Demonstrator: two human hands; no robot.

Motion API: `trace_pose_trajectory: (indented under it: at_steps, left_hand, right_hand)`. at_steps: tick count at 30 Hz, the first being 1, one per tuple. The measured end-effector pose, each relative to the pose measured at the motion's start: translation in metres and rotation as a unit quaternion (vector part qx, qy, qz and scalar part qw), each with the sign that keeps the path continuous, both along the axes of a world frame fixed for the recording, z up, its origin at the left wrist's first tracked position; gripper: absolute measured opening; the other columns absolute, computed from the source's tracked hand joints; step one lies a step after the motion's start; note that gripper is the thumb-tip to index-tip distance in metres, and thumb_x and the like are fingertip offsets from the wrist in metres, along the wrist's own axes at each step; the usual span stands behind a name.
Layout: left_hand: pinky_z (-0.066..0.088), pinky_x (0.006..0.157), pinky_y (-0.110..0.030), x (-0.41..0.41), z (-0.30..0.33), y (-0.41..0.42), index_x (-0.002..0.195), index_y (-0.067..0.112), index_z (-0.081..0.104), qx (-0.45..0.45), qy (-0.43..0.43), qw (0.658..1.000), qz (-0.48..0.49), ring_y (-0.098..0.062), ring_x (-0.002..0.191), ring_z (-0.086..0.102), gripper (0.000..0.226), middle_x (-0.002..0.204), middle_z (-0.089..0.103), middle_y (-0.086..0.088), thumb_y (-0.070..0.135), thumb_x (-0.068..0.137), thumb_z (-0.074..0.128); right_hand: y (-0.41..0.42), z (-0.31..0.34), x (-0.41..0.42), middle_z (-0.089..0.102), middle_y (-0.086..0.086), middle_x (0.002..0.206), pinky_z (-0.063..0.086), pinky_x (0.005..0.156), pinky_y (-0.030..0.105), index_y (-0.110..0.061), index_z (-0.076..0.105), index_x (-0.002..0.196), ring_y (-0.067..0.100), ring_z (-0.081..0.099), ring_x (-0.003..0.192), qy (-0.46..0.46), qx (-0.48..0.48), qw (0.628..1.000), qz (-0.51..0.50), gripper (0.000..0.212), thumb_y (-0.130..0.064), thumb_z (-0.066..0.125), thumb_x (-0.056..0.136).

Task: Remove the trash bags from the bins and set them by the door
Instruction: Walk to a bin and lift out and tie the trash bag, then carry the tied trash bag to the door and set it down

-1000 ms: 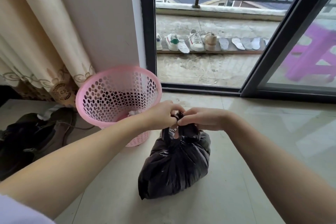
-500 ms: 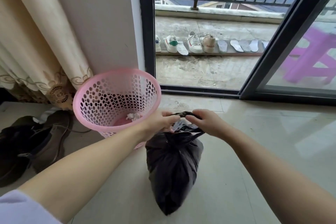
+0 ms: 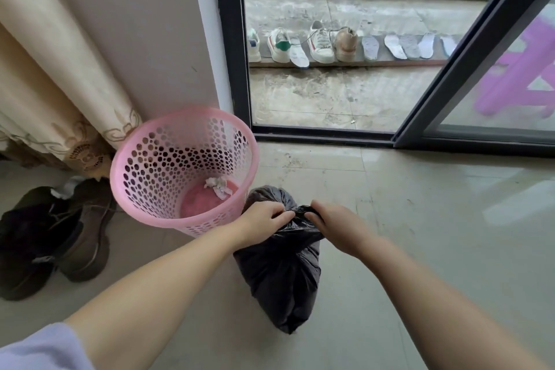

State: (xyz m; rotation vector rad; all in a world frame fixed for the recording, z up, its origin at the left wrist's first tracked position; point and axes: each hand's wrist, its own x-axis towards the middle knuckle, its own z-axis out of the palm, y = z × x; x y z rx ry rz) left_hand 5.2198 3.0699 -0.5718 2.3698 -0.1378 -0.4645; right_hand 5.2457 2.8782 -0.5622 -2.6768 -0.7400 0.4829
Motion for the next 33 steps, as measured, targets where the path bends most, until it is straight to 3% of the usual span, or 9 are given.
trace_pose_trajectory:
  at_steps: [7, 12, 14, 19, 22, 29, 33]
  left_hand:
    - [0.025, 0.053, -0.028, -0.023, 0.120, -0.017, 0.062, 0.016, 0.039, -0.038, 0.070, 0.996, 0.048, -0.009, 0.052, 0.035, 0.040, 0.055, 0.037, 0.005, 0.035, 0.095, 0.048]
    - [0.022, 0.050, -0.028, -0.039, 0.199, -0.025, 0.063, 0.015, 0.037, -0.050, 0.101, 0.993, 0.040, -0.011, 0.051, 0.031, 0.041, 0.054, 0.032, 0.004, 0.036, 0.095, 0.049]
    - [0.022, 0.051, -0.029, -0.046, 0.261, -0.022, 0.060, 0.017, 0.034, -0.039, 0.126, 0.991, 0.036, -0.011, 0.052, 0.030, 0.043, 0.055, 0.031, 0.004, 0.036, 0.095, 0.049]
    - [0.026, 0.056, -0.031, -0.063, 0.362, -0.027, 0.059, 0.018, 0.035, -0.017, 0.113, 0.993, 0.004, -0.013, 0.056, 0.036, 0.043, 0.058, 0.038, 0.003, 0.037, 0.095, 0.048]
    - [0.029, 0.058, -0.032, -0.075, 0.419, -0.030, 0.059, 0.018, 0.037, -0.012, 0.109, 0.994, -0.004, -0.014, 0.057, 0.038, 0.043, 0.059, 0.041, 0.003, 0.040, 0.094, 0.048]
    - [0.030, 0.057, -0.032, -0.099, 0.480, -0.034, 0.061, 0.016, 0.039, 0.002, 0.091, 0.995, -0.029, -0.015, 0.057, 0.040, 0.042, 0.058, 0.041, 0.003, 0.041, 0.094, 0.049]
    - [0.027, 0.055, -0.031, -0.106, 0.497, -0.031, 0.061, 0.016, 0.038, 0.016, 0.089, 0.993, -0.080, -0.016, 0.057, 0.038, 0.042, 0.057, 0.039, 0.003, 0.040, 0.094, 0.048]
  right_hand:
    - [-0.009, 0.127, -0.013, 0.062, 0.014, 0.104, 0.027, 0.066, 0.031, -0.008, 0.048, 0.102, 0.032, 0.057, 0.095, 0.043, -0.032, 0.998, 0.017, 0.027, -0.033, 0.036, 0.100]
    - [-0.017, 0.200, -0.033, 0.063, 0.013, 0.099, 0.041, 0.072, 0.039, -0.008, 0.047, 0.099, 0.034, 0.059, 0.091, 0.070, -0.052, 0.996, 0.017, 0.030, -0.037, 0.036, 0.099]
    - [-0.022, 0.259, -0.043, 0.063, 0.013, 0.098, 0.043, 0.073, 0.041, -0.009, 0.047, 0.099, 0.034, 0.059, 0.090, 0.085, -0.061, 0.994, 0.007, 0.030, -0.037, 0.036, 0.099]
    - [-0.024, 0.353, -0.065, 0.062, 0.011, 0.101, 0.027, 0.066, 0.030, -0.008, 0.050, 0.103, 0.031, 0.057, 0.093, 0.087, -0.040, 0.995, 0.002, 0.028, -0.032, 0.036, 0.100]
    - [-0.029, 0.411, -0.084, 0.062, 0.014, 0.099, 0.028, 0.065, 0.032, -0.008, 0.049, 0.098, 0.033, 0.058, 0.091, 0.084, -0.023, 0.996, -0.014, 0.028, -0.033, 0.036, 0.100]
    - [-0.033, 0.480, -0.118, 0.064, 0.017, 0.099, 0.031, 0.066, 0.033, -0.008, 0.050, 0.095, 0.033, 0.058, 0.090, 0.096, -0.009, 0.994, -0.048, 0.026, -0.030, 0.038, 0.099]
    - [-0.030, 0.497, -0.142, 0.066, 0.014, 0.096, 0.047, 0.073, 0.041, -0.007, 0.054, 0.099, 0.034, 0.060, 0.088, 0.106, 0.006, 0.989, -0.108, 0.033, -0.036, 0.039, 0.097]
